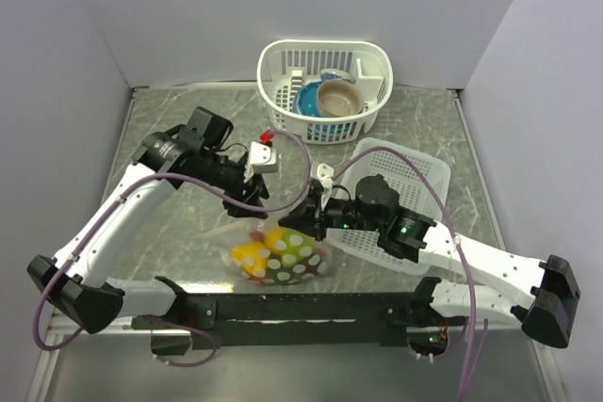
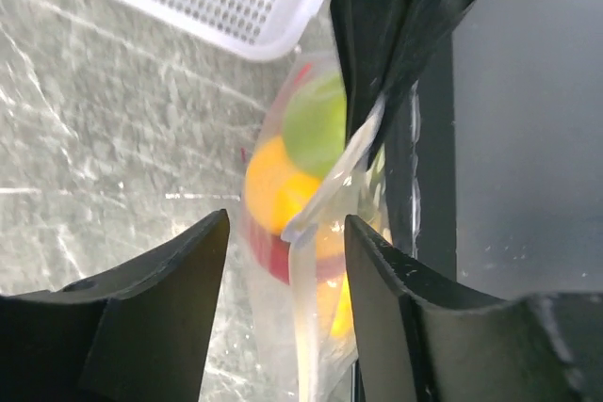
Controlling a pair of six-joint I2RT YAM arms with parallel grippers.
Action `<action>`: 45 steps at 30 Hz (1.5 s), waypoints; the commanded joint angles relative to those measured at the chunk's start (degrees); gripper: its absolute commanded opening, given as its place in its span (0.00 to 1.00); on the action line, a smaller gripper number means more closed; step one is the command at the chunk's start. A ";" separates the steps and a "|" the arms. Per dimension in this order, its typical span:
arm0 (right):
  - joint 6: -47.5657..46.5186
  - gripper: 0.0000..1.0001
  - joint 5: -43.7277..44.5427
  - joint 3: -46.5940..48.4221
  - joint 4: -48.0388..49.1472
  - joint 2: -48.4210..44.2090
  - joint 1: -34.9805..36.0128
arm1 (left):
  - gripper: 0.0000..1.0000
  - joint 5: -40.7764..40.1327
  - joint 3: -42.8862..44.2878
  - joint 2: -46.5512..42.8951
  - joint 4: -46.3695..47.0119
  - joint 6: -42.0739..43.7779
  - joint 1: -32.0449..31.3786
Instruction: Open the zip-top bag and remove the fake food
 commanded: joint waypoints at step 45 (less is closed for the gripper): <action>-1.89 0.23 2.33 4.43 1.98 -1.55 0.33 | 0.22 9.64 2.60 0.77 -7.50 4.27 0.92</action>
